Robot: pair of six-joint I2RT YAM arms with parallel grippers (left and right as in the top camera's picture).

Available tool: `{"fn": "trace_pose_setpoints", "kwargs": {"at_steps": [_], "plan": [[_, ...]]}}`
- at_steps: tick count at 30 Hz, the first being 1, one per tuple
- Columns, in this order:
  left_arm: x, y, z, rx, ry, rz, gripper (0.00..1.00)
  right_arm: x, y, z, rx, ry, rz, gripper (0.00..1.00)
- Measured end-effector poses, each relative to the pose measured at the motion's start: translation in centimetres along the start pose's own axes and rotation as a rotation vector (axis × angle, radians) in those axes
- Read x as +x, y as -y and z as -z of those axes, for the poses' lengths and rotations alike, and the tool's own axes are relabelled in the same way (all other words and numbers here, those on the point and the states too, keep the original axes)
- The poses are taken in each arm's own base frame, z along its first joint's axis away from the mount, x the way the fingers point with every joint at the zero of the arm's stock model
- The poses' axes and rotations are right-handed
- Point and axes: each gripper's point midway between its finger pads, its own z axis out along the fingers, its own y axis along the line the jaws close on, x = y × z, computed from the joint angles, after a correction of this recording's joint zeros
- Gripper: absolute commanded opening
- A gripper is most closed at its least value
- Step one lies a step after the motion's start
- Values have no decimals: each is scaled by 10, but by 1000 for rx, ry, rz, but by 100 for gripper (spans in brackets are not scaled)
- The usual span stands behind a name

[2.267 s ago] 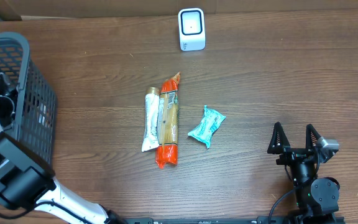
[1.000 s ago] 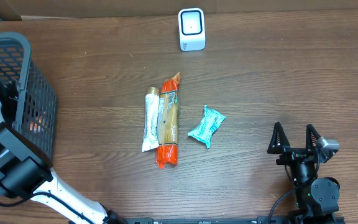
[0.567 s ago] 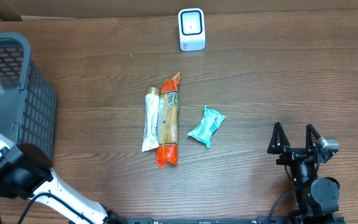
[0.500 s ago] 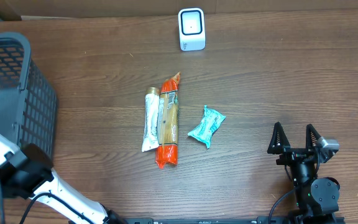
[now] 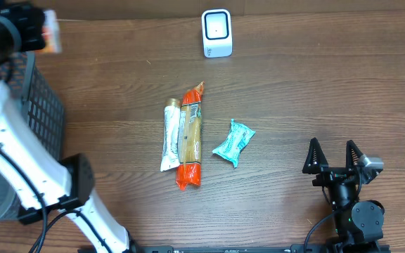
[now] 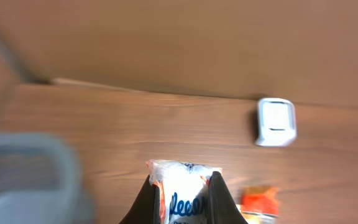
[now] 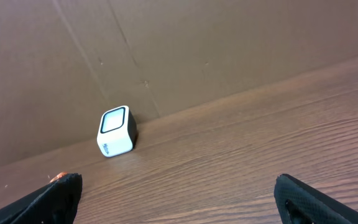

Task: Scan the item barcode
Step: 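Reach into the basket and grasp the small orange packet, then carry the orange packet past the scanner and drop it by the teal packet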

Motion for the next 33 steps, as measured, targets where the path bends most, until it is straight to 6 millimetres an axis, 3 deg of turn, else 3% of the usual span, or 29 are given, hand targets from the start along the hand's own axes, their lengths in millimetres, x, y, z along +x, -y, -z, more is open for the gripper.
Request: {"fn": "trace_pose_setpoints", "kwargs": {"at_steps": [4, 7, 12, 19, 25, 33], "plan": [[8, 66, -14, 133, -45, -64, 4, 0, 0, 0, 0, 0, 0, 100], [27, 118, -30, 222, -125, -119, 4, 0, 0, 0, 0, 0, 0, 100], [89, 192, -64, 301, -365, -201, 4, 0, 0, 0, 0, 0, 0, 100], [170, 267, -112, 331, -564, -296, 4, 0, 0, 0, 0, 0, 1, 100], [234, 295, -154, 301, -665, -286, 4, 0, 0, 0, 0, 0, 0, 100], [315, 295, -198, 249, -758, -227, 4, 0, 0, 0, 0, 0, 0, 100]]}}
